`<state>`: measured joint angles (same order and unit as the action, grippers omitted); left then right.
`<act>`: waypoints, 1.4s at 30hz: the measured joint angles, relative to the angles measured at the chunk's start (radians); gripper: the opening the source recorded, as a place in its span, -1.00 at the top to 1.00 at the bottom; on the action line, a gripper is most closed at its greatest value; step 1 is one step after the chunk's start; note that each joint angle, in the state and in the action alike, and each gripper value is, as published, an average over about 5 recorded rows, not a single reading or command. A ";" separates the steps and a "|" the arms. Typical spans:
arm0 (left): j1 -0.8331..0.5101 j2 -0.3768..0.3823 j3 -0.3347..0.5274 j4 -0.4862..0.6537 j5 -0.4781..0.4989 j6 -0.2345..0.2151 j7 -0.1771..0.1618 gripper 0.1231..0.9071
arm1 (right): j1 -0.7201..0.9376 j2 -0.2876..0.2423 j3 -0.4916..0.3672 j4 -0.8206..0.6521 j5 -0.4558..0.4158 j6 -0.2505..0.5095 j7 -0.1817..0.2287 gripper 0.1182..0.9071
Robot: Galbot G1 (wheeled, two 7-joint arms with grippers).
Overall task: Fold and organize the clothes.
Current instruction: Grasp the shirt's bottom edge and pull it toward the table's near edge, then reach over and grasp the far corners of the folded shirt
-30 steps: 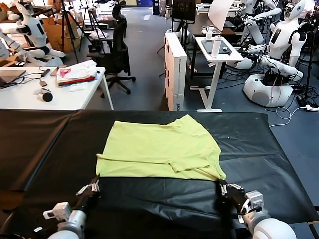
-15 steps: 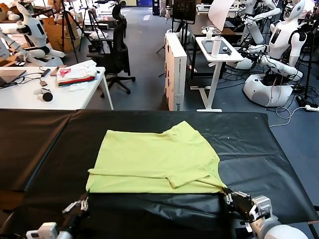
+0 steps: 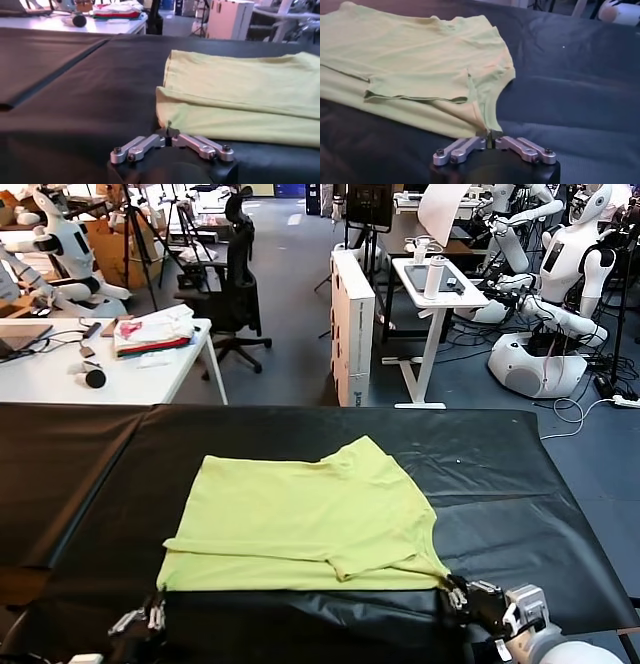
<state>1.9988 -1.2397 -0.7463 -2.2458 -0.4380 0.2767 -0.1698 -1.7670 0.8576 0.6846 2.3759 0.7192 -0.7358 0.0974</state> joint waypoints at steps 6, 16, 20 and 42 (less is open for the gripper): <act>-0.022 0.016 -0.042 -0.006 -0.011 0.058 -0.002 -0.96 | 0.105 -0.016 -0.006 -0.018 0.099 -0.001 0.039 -0.99; -0.292 0.068 -0.070 -0.006 -0.289 0.296 -0.073 -1.00 | 0.532 0.012 -0.207 -0.261 0.087 -0.001 0.063 -1.00; -0.439 0.096 -0.041 0.037 -0.380 0.366 -0.063 -1.00 | 0.699 0.048 -0.317 -0.374 0.063 -0.001 0.062 -1.00; -1.073 0.181 0.201 0.640 -0.383 0.455 0.088 -1.00 | 1.100 0.259 -0.560 -0.836 -0.051 -0.001 0.014 -1.00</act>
<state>0.9261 -1.0586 -0.5455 -1.6057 -0.8212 0.7314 -0.0821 -0.6667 1.1166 0.1249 1.5397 0.6682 -0.7364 0.1118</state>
